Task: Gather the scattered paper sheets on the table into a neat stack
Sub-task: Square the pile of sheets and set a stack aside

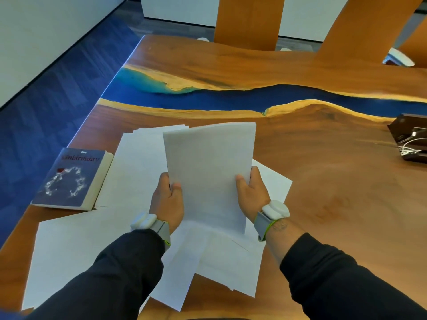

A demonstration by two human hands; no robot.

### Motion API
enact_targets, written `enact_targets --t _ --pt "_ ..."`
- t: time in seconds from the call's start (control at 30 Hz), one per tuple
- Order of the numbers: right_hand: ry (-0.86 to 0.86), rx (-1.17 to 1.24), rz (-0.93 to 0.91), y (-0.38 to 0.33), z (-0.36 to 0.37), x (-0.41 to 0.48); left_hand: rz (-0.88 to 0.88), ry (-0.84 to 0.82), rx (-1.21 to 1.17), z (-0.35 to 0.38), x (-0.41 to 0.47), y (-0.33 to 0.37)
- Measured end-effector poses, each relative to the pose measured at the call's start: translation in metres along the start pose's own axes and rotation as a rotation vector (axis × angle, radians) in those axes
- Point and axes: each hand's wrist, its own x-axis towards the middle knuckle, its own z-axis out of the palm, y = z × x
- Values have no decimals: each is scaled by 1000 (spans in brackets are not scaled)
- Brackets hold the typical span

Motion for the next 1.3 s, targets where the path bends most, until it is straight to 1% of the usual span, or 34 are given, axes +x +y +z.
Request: enact_targets --t 0.07,0.17,0.33,0.37,0.43,0.5,0.53,0.63,0.7,0.83,1.07,1.17,1.3 --pt "-42 -38 21 -3 5 1 -40 -28 3 -7 5 -7" --pt "-133 -51 106 -10 33 1 -96 -76 81 -29 18 -26" --pt "-287 -92 231 -16 85 -6 -203 -39 160 -73 41 -65" --pt "-308 -66 267 -18 94 -5 -223 -29 172 -82 45 -72" --pt "-325 64 398 -23 119 0 -265 5 196 -105 56 -87" --pt "-299 162 498 -24 129 6 -319 22 217 -116 61 -95" --pt "-276 149 518 -25 138 13 -343 24 228 -124 67 -100" --pt "-225 47 545 -27 163 36 -370 19 233 -141 87 -117" --pt "-206 26 558 -32 168 46 -363 15 204 -142 92 -119" --pt "-157 -113 598 -38 187 72 -391 -4 167 -142 113 -127" --pt "-119 -193 664 -39 206 103 -454 -63 169 -126 136 -131" --pt "-109 -233 656 -41 207 114 -480 -84 189 -121 142 -133" --pt "-106 -245 623 -47 215 123 -492 -108 275 -118 149 -133"
